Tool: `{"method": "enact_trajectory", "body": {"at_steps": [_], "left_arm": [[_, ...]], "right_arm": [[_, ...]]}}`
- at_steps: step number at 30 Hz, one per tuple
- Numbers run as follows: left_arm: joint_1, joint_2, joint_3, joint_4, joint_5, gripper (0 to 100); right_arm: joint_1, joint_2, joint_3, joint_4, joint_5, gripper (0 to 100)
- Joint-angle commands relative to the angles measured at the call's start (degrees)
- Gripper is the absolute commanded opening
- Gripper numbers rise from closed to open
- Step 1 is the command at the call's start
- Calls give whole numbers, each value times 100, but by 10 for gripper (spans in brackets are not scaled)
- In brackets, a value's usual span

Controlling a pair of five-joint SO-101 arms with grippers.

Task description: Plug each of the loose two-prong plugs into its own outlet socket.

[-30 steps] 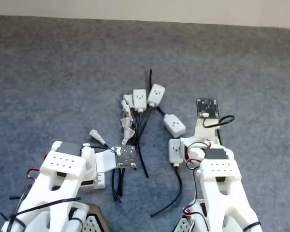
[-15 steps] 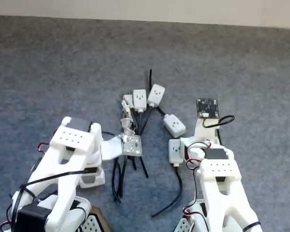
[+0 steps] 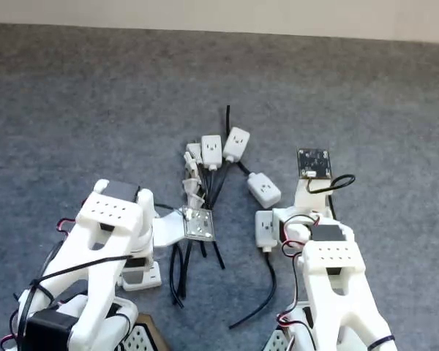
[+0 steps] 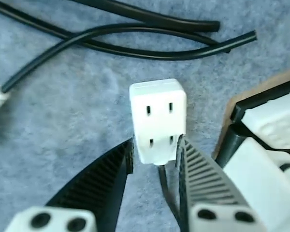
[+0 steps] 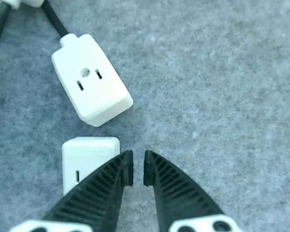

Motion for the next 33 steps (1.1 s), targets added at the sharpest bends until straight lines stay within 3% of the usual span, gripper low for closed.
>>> {"method": "enact_trajectory", "body": {"at_steps": [1,12,17,22,26,33], "left_arm": [[127,-66,48,-158,62,169],[259,-40,1103,-1626,53,165],[303,-75,1262,-1934,62,161],[303,-57,444,-1530,-26,0],[312,-13,-664,-598,-519,5],[330,189,-980,-475,-730,4]], "right_arm": [[-31,-145,-40,-127,0,55],[-31,-145,-40,-127,0,55],[-31,-145,-40,-127,0,55],[-31,-145,-40,-127,0,55],[-31,-145,-40,-127,0,55],[-31,-145,-40,-127,0,55]]}}
